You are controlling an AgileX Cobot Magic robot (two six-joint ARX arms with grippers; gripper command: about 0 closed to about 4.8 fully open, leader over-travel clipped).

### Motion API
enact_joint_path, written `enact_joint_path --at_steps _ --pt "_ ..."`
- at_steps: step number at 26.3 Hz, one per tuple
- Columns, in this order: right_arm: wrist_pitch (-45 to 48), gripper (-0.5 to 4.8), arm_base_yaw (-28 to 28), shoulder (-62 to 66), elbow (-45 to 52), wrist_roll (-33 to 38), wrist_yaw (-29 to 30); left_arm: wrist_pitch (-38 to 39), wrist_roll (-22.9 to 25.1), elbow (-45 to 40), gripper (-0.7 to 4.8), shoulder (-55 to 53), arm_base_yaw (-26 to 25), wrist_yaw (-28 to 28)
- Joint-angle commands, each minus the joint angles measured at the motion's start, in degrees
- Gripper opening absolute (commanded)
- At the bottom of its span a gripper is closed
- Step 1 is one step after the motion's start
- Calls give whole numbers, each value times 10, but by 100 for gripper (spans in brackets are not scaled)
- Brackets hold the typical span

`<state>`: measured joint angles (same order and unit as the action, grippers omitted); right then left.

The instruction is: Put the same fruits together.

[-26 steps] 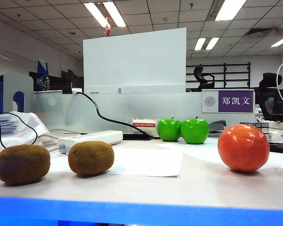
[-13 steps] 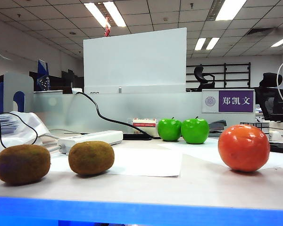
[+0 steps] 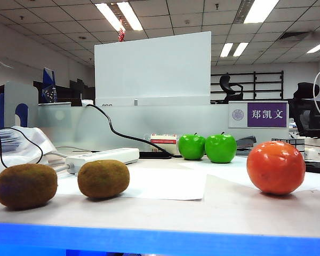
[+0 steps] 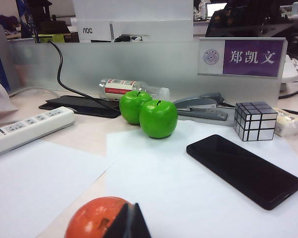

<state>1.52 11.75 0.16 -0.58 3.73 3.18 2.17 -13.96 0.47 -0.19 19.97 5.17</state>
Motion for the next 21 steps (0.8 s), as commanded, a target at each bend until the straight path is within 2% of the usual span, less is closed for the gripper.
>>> enact_joint_path --at_steps 1,21 --pt "6 -6 0 -1 1 -9 -1 -6 2 1 -5 1 0 1" --pt "3 1 0 -1 1 -8 -7 -5 2 1 -5 1 0 0"
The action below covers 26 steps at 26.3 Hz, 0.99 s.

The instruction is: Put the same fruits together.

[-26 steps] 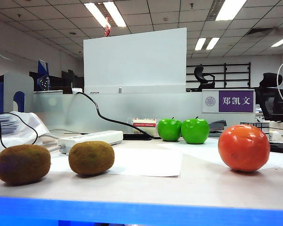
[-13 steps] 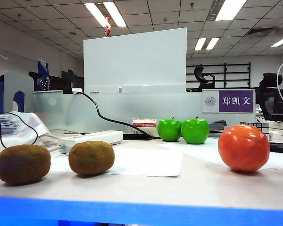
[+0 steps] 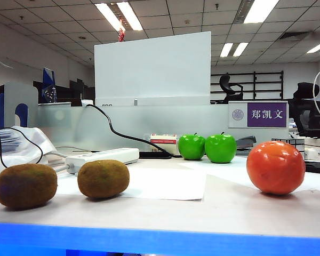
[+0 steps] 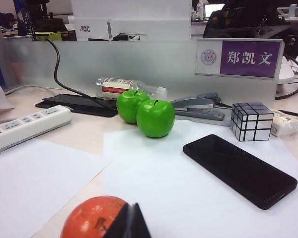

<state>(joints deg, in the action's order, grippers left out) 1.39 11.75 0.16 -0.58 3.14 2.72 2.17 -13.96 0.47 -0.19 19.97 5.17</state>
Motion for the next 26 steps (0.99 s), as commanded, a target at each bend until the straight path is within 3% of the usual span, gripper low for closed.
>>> enact_joint_path --at_steps 1,14,23,26 --pt "4 1 0 -1 1 -2 -2 -5 2 1 -5 1 0 0" --pt "4 1 0 -1 1 -2 -2 -5 2 1 -5 1 -9 -2" --pt "4 1 0 -1 1 -2 -2 -5 2 1 -5 1 -146 -4" --pt "4 1 0 -1 1 -2 -2 -6 3 1 -5 1 -167 13"
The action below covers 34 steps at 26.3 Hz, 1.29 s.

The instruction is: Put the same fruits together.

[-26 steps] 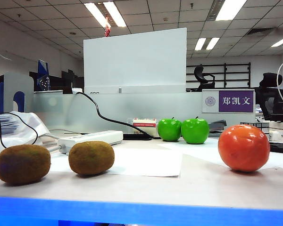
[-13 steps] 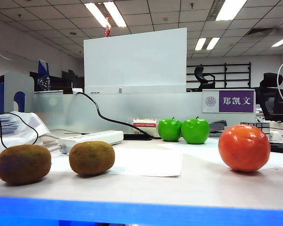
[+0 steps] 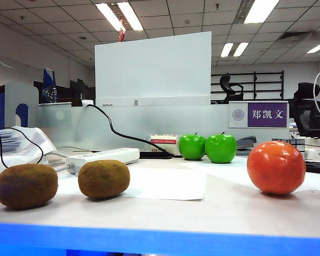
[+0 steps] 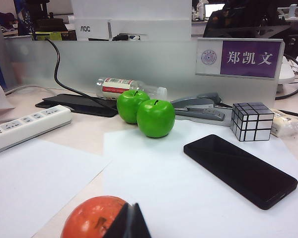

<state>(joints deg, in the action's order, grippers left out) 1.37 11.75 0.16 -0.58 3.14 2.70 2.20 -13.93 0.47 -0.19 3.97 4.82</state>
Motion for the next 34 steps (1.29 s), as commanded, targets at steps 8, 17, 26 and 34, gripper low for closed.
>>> enact_joint_path --at_steps 8,17,26,34 --pt "4 1 0 -1 1 -2 -2 5 98 1 -5 1 -3 65" --pt "4 1 0 -1 1 -2 -2 17 222 1 -5 1 -3 -66" --pt "4 1 0 -1 1 -2 -2 -4 219 1 -5 1 -3 -115" --pt "4 1 0 -1 1 -2 -2 -46 201 1 -5 1 -3 -110"
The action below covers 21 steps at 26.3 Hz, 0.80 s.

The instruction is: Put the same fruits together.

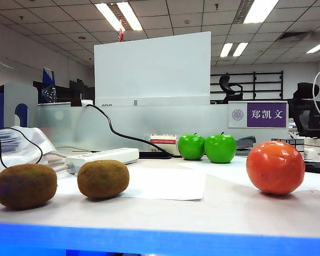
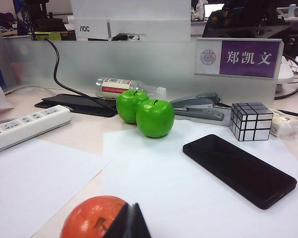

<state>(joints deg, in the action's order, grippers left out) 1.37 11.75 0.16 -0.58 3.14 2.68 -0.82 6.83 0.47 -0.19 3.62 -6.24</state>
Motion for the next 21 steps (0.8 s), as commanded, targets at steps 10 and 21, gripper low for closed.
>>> enact_joint_path --at_steps 10,21 --pt "4 1 0 -1 1 -2 -2 -15 -46 1 -5 1 0 37" --pt "4 1 0 -1 1 -2 -2 -13 -49 1 -5 1 0 35"
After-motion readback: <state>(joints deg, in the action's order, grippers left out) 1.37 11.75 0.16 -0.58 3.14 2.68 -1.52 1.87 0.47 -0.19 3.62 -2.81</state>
